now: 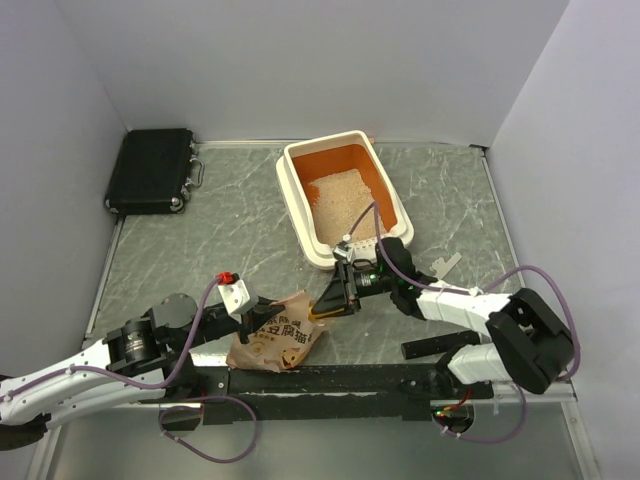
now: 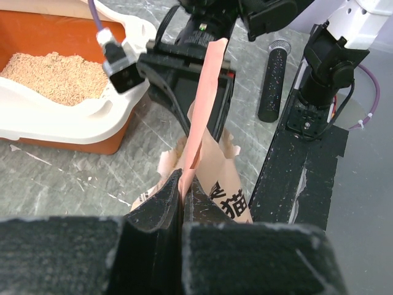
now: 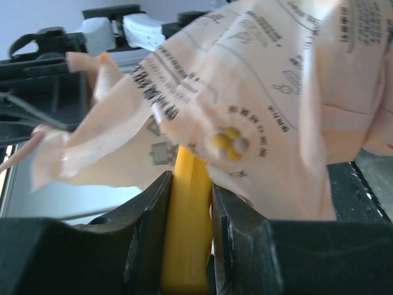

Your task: Fill the litter box with clean litter

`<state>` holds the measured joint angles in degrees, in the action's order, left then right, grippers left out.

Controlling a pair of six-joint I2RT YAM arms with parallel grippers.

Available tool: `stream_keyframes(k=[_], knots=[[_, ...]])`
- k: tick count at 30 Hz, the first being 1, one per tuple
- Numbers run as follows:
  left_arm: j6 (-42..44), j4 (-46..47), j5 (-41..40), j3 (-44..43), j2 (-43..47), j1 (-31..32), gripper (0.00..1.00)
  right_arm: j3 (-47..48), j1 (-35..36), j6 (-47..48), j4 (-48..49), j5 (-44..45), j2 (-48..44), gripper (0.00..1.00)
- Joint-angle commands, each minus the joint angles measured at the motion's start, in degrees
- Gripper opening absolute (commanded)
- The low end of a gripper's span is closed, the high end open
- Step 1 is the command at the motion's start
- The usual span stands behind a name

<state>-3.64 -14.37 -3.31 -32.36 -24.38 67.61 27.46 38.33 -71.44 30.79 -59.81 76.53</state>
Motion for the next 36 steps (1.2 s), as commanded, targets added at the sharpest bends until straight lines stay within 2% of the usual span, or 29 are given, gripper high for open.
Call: stream_keyframes(k=[1,3,5,8,11,26,36], knots=[[0.3,3.56,-0.29,-0.78,0.3,-0.2,0.01,1.45,-1.49,-1.6,0.99,-2.5,-7.79,0.0],[0.3,3.47,-0.38,-0.86,0.39,-0.29,0.01,2.33,-2.29,-1.6,-3.78,-2.5,-11.21,0.0],[0.39,3.39,-0.38,-0.78,0.39,-0.29,0.01,2.77,-3.34,4.88,-8.87,-1.8,-14.46,0.0],[0.39,3.47,-0.38,-0.86,0.21,-0.29,0.01,3.38,-4.22,7.71,-15.2,-1.01,-17.63,0.0],[0.39,3.38,-0.47,-0.86,0.12,-0.29,0.01,2.95,-4.84,8.51,-17.94,-0.83,-19.83,0.0],[0.3,2.95,-1.96,-0.95,-0.49,-0.29,0.01,2.6,-11.6,12.73,-30.16,-1.45,-30.3,0.0],[0.47,2.95,-3.37,-1.04,-0.14,-0.2,0.01,-1.01,-13.36,10.71,-30.61,-1.01,-35.39,0.0]])
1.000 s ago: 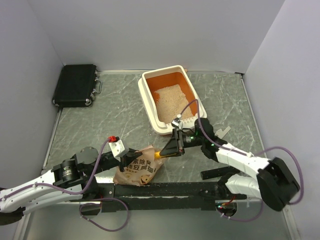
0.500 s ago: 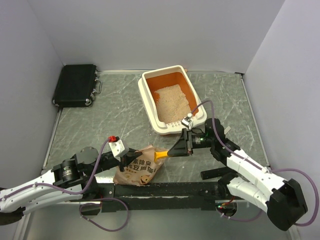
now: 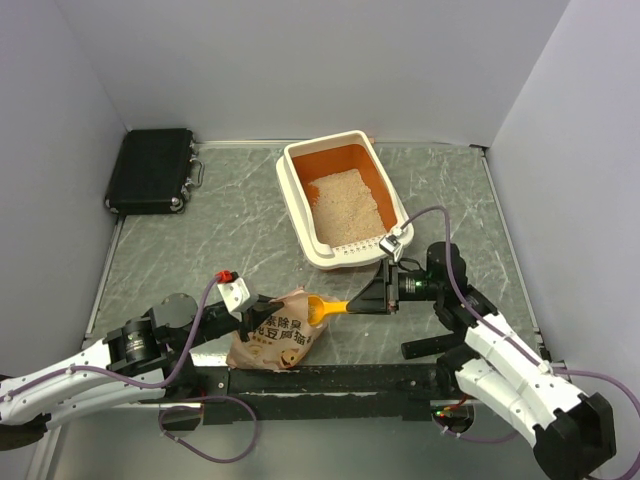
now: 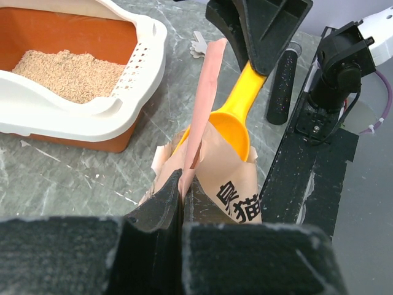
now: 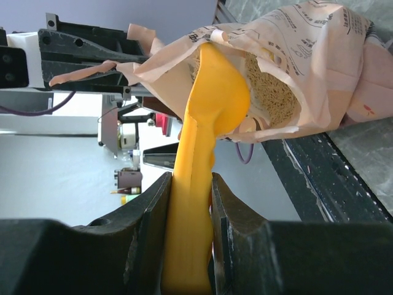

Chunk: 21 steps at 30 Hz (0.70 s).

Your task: Fill the litter box with clean litter

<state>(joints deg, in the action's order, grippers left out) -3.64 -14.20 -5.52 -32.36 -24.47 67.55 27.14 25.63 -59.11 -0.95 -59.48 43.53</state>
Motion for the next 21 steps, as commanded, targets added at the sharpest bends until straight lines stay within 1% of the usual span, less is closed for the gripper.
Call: stream_keyframes(k=[1,12,17,21], knots=[[0.48,2.77,-1.25,-0.95,0.12,-0.22,0.01,-1.2,-0.75,-1.79,1.13,-0.9,-3.18,0.0],[0.39,2.68,-3.7,-1.04,0.91,-0.22,0.01,-4.46,-3.92,-6.71,-0.1,3.67,-10.74,0.0],[0.3,2.59,-4.85,-1.13,1.09,-0.22,0.01,-7.27,-4.62,-10.84,2.62,5.25,-14.52,0.0],[0.39,2.68,-5.99,-1.04,1.79,-0.22,0.01,-9.73,-4.97,-14.09,2.97,7.62,-18.47,0.0]])
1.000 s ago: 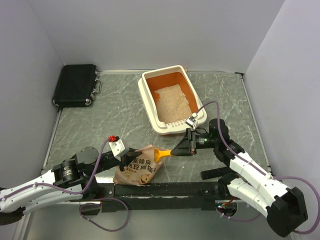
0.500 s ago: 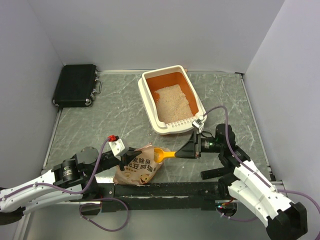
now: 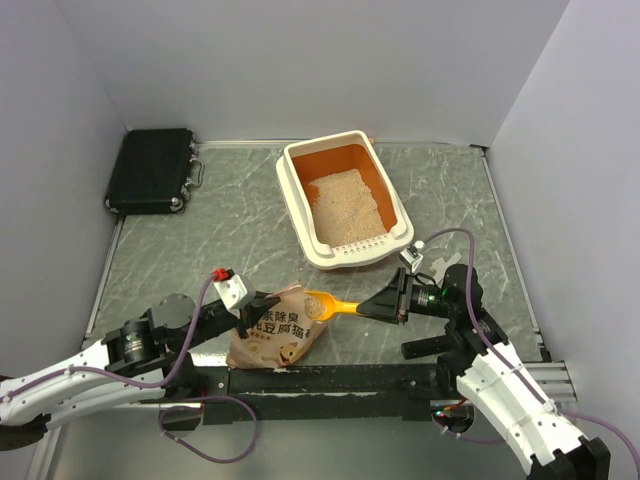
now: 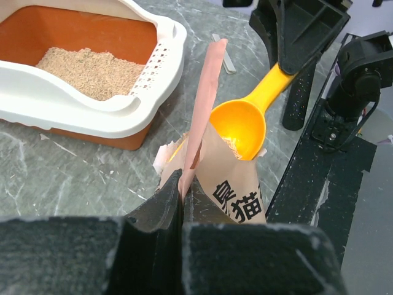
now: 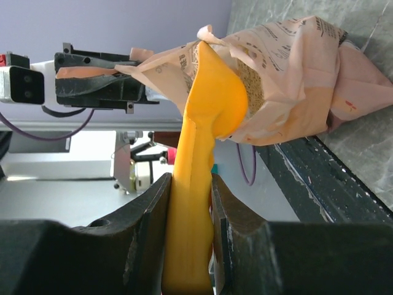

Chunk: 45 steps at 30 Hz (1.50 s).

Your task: Fill the litter box with clean litter

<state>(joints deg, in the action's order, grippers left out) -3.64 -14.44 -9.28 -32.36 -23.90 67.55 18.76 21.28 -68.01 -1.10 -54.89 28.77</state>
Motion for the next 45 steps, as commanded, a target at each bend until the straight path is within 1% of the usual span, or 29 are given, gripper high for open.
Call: stream_keyframes(k=[1,6,14,16,22,32,35,36,40,45], knots=[[0.39,2.92,-2.76,-1.13,1.4,-0.22,0.01,-1.62,-0.71,-5.64,3.04,3.39,-4.33,0.0],[0.56,2.92,-4.69,-1.13,2.28,-0.14,0.01,-2.42,-0.89,-7.31,1.72,4.97,-7.59,0.0],[0.56,3.01,-7.42,-1.22,3.07,-0.22,0.01,-2.77,-0.97,-8.28,1.28,6.11,-9.88,0.0],[0.56,3.01,-7.68,-1.22,3.25,-0.22,0.01,-2.77,-0.97,-8.19,-0.56,6.64,-10.58,0.0],[0.65,3.01,-8.21,-1.22,3.68,-0.22,0.01,-3.38,-1.06,-9.77,-0.65,10.24,-13.3,0.0],[0.83,3.01,-9.27,-1.21,4.83,-0.22,0.01,-1.19,-1.06,-10.92,-0.92,16.65,-15.5,0.0],[0.74,2.92,-9.09,-1.3,4.65,-0.14,0.01,-1.45,-0.89,-11.97,1.19,19.28,-15.94,0.0],[0.74,3.01,-9.09,-1.3,4.39,-0.22,0.01,-2.41,-0.97,-12.49,4.67,19.82,-15.94,0.0],[0.74,2.83,-8.92,-1.39,4.39,-0.22,0.01,-5.22,-0.97,-14.78,11.71,25.0,-15.86,0.0],[0.39,2.4,-8.83,-1.57,4.83,-0.22,0.01,-7.07,-0.89,-14.43,16.91,31.41,-12.27,0.0]])
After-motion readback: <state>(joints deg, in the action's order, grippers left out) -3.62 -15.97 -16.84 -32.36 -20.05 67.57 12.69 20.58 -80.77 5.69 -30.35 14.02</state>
